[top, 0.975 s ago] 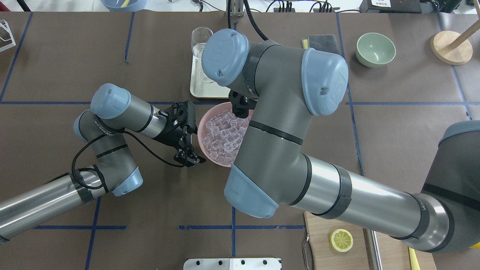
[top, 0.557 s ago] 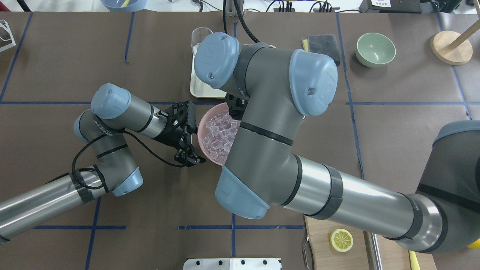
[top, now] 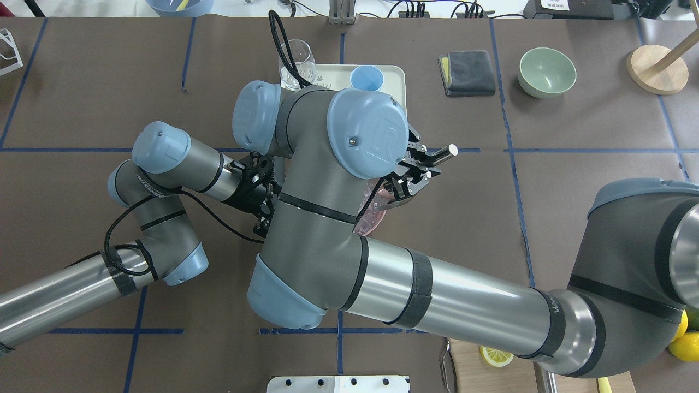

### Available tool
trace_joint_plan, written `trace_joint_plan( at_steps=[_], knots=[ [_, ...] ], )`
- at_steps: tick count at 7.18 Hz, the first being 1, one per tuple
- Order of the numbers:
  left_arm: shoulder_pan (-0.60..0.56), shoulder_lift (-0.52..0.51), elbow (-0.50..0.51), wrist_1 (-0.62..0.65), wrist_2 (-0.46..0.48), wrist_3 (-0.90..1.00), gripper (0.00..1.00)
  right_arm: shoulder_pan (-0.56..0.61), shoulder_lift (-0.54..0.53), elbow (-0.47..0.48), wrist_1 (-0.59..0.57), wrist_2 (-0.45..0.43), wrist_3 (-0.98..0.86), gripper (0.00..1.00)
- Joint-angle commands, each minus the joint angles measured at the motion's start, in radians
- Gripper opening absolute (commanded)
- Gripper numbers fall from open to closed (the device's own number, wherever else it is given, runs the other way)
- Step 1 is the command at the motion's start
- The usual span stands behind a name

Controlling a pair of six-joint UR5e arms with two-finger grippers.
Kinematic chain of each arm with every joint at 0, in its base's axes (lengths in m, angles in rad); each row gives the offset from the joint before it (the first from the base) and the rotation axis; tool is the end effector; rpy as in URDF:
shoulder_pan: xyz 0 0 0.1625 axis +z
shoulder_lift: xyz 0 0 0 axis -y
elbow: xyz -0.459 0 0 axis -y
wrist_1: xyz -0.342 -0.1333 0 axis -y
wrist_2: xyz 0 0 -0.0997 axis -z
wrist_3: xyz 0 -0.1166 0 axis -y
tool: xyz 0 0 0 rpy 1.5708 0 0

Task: Put ice in cup with scoop
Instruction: 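Rotate the right wrist to point the scoop down into the ice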

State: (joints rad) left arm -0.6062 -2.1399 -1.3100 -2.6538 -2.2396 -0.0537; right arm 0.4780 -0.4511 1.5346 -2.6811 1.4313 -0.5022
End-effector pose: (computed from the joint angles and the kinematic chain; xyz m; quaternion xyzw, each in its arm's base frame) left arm 0.5249 -0.4381 0.3636 0.4058 0.5151 0.5079 0.5587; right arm -0.5259 -0.4409 0.1785 0.0075 0.0706 -0.7145 0.6961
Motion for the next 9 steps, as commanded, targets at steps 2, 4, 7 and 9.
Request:
trace_joint_plan(
  at_steps=[2, 4, 7, 9],
  knots=[
    [0.0, 0.0, 0.0, 0.0, 0.0, 0.0, 1.0, -0.002, 0.003, -0.013, -0.01, -0.008, -0.012, 0.0],
    [0.0, 0.002, 0.002, 0.0, 0.0, 0.0, 1.0, -0.009, 0.003, -0.025, -0.003, -0.009, -0.012, 0.0],
    [0.0, 0.002, 0.005, -0.002, 0.0, 0.0, 1.0, -0.025, 0.003, -0.065, 0.036, -0.015, -0.01, 0.0],
    [0.0, 0.002, 0.005, 0.0, 0.0, 0.002, 1.0, -0.032, 0.005, -0.082, 0.05, -0.015, -0.01, 0.0]
  ],
)
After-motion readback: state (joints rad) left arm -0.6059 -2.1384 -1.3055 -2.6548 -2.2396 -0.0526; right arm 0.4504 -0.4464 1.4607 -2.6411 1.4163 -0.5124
